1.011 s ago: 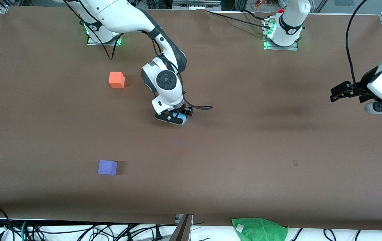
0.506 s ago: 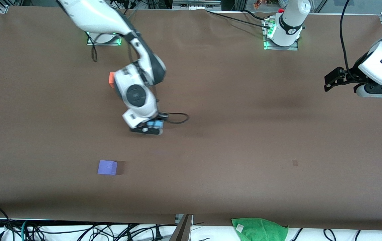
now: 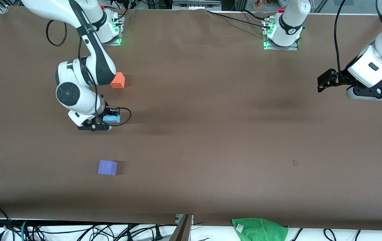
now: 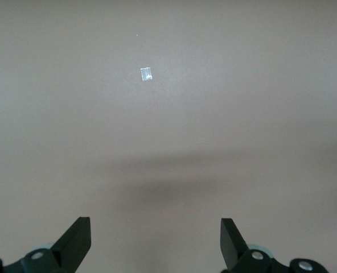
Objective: Place blue block between orange and purple blocks
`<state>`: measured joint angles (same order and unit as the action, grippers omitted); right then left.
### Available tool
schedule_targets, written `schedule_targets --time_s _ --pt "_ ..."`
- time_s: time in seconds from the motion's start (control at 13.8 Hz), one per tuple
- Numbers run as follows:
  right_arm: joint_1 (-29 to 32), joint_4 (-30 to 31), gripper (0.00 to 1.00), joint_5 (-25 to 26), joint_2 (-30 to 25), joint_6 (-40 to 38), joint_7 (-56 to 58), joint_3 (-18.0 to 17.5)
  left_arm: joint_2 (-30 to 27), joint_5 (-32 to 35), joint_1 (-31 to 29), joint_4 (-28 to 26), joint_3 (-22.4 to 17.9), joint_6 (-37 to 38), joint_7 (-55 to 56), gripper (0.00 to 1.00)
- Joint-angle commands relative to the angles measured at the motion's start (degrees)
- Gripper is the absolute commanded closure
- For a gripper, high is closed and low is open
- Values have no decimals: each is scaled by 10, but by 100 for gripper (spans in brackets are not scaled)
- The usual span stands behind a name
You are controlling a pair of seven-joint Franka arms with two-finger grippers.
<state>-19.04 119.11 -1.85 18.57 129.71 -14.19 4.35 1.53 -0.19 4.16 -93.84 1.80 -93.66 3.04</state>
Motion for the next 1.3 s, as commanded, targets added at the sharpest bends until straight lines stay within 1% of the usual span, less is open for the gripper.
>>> schedule_targets --time_s 0.0,0.14,0.29,0.51,0.58,0.65,0.87,0.94,1.01,1.16,1.23 --pt "-6 94 68 -4 -37 81 10 4 -3 5 1 2 0 7 -2 0" --pt "-6 94 67 -4 -33 90 10 4 -2 7 0 3 0 9 -2 0" --pt "-6 92 63 -4 -16 113 9 4 -3 7 1 3 1 12 -2 0" --pt "0 88 63 -4 -5 132 8 4 -3 7 1 4 1 11 -2 0" --pt "2 87 60 -5 -4 133 8 4 -2 7 1 4 1 11 -2 0" --pt "3 87 51 -6 0 137 8 4 -2 7 0 4 1 11 -2 0" --pt "3 84 5 -6 1 141 4 4 -2 7 0 5 1 10 -2 0" --pt "2 76 1 -6 -3 134 5 4 -2 7 -4 4 0 10 -3 0" --pt "2 72 1 -5 -10 130 10 4 -2 7 -5 4 0 10 -7 0" --pt "2 69 1 -5 -42 114 14 4 -3 7 -6 4 1 12 -8 0" --pt "2 59 1 -5 -62 92 14 4 -3 7 0 5 2 17 -6 0"
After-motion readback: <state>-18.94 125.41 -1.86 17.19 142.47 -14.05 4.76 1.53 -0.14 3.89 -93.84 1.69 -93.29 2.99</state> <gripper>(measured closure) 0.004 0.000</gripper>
